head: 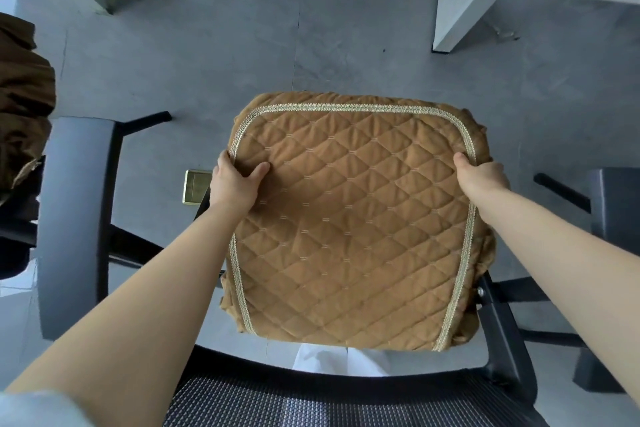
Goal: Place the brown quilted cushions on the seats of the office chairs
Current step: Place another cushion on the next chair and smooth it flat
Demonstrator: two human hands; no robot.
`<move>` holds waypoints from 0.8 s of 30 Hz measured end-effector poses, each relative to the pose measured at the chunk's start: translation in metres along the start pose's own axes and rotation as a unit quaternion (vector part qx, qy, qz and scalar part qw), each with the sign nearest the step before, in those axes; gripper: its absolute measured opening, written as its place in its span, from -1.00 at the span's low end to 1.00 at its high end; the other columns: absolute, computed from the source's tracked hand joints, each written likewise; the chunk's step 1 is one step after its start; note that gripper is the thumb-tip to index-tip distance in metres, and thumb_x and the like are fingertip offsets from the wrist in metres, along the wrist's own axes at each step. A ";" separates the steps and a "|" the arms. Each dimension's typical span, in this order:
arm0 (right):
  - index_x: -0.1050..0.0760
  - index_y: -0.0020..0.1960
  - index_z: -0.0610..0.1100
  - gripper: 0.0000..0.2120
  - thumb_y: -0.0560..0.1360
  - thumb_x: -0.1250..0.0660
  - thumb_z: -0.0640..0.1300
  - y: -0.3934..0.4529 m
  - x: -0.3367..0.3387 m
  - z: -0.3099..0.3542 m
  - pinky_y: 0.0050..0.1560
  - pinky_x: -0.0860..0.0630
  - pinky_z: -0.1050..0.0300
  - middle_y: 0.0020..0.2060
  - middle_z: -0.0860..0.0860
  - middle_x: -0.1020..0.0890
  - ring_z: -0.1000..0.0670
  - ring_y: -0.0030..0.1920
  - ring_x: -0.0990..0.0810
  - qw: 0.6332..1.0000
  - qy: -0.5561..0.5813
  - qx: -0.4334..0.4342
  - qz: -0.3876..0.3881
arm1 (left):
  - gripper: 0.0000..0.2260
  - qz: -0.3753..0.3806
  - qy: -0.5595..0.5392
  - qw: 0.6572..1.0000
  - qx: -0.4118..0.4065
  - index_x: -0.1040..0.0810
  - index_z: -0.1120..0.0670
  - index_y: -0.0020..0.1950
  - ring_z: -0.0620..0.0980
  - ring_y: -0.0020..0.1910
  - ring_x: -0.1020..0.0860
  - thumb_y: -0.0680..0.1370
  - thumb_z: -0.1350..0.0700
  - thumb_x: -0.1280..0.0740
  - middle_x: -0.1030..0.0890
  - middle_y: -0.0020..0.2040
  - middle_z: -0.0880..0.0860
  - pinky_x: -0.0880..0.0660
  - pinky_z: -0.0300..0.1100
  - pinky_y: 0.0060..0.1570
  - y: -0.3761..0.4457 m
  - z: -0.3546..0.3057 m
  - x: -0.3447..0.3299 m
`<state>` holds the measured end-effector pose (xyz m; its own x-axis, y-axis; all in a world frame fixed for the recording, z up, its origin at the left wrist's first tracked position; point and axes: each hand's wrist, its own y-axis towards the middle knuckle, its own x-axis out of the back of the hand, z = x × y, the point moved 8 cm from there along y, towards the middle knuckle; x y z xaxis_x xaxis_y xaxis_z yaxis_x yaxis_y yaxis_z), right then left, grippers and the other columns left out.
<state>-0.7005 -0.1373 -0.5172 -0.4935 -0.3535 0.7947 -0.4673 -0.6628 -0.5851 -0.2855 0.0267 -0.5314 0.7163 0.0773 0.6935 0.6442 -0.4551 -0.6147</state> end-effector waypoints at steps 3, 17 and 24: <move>-0.19 0.40 -0.40 -0.37 0.55 -0.24 0.03 -0.013 0.003 0.007 0.27 -0.37 -0.08 0.34 -0.33 -0.39 -0.31 0.33 -0.41 0.997 -0.061 0.056 -0.003 | -0.36 0.000 0.020 1.000 -0.006 -0.26 0.19 0.44 0.23 0.32 -0.42 0.51 -0.14 -0.37 -0.42 0.37 0.19 -0.41 0.11 0.23 -0.009 0.006 0.001; 0.07 0.57 -0.19 -0.35 0.61 -0.18 -0.08 -0.264 0.038 -0.034 0.29 -0.34 -0.02 0.42 -0.15 -0.38 -0.17 0.38 -0.39 0.959 -0.016 0.179 0.219 | -0.61 0.059 -0.107 0.992 0.000 -0.48 0.09 0.40 0.00 0.23 -0.55 0.58 0.04 -0.35 -0.61 0.22 0.02 -0.46 -0.12 0.25 -0.241 0.027 0.063; -0.08 0.55 -0.17 -0.44 0.62 -0.17 -0.06 -0.400 0.082 -0.042 0.30 -0.37 -0.02 -0.07 0.14 -0.51 -0.07 0.22 -0.48 0.924 0.001 0.278 0.261 | -0.78 -0.030 -0.249 0.968 -0.006 -0.58 0.00 0.20 -0.21 -0.01 -0.61 0.56 0.16 -0.34 -0.67 -0.02 -0.12 -0.52 -0.30 0.01 -0.374 0.045 0.137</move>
<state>-0.5847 0.1265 -0.2242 -0.5475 -0.7202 0.4261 0.2846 -0.6391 -0.7145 -0.4160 0.2477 -0.2235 0.7206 0.5203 0.4583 0.6870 -0.4465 -0.5733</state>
